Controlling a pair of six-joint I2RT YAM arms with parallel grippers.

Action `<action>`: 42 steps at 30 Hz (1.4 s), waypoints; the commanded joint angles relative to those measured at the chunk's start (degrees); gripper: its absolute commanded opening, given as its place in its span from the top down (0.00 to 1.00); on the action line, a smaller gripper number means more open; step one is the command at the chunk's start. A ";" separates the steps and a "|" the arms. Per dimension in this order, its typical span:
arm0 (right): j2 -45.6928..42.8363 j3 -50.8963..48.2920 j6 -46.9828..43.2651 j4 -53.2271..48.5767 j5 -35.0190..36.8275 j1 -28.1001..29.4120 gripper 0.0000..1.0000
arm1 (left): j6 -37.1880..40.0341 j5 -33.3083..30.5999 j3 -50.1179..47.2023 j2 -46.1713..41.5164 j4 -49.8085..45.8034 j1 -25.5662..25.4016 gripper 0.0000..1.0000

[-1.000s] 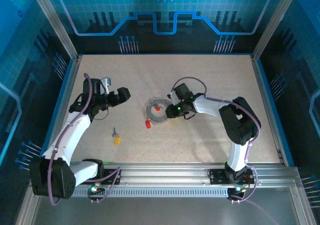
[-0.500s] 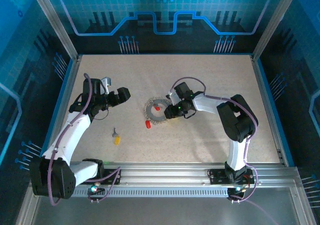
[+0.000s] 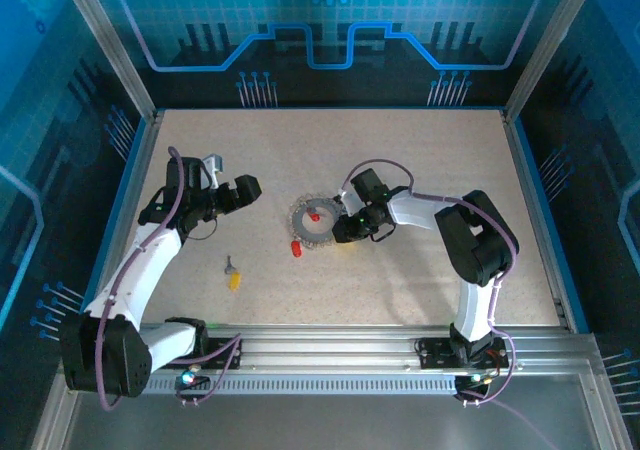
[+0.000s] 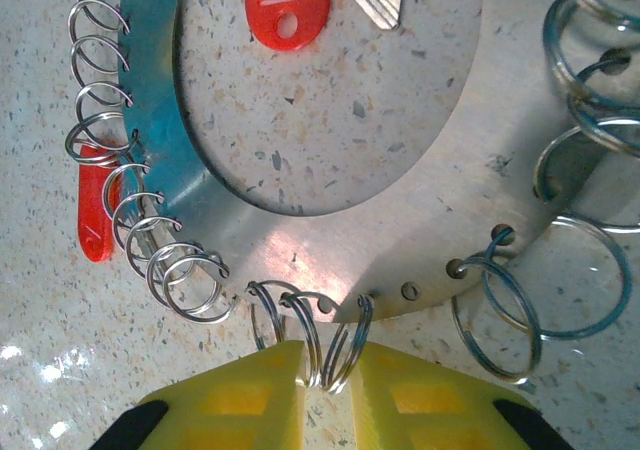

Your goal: Put the keys on the keyring

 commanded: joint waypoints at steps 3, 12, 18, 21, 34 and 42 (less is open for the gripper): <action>-2.46 -0.27 -0.49 -0.47 -0.44 -0.38 0.79 | -0.59 1.24 0.95 -0.11 -1.07 0.40 0.01; -3.21 -1.09 1.16 1.22 1.87 -0.73 0.77 | -1.20 2.36 1.14 -0.11 -0.40 0.42 0.01; -2.59 -0.80 1.37 0.56 2.50 -0.73 0.81 | -1.04 2.18 1.23 -0.33 -0.71 0.39 0.01; -2.40 -0.70 1.67 0.23 2.85 -0.69 0.81 | -0.74 1.69 1.25 -0.46 -1.24 0.39 0.01; -0.84 0.45 1.23 -0.91 3.73 0.42 0.78 | 0.14 1.89 1.83 -0.64 -1.73 0.41 0.01; -0.12 1.65 1.24 -1.95 3.21 0.98 0.74 | 0.34 1.84 1.70 -1.06 -2.12 0.37 0.01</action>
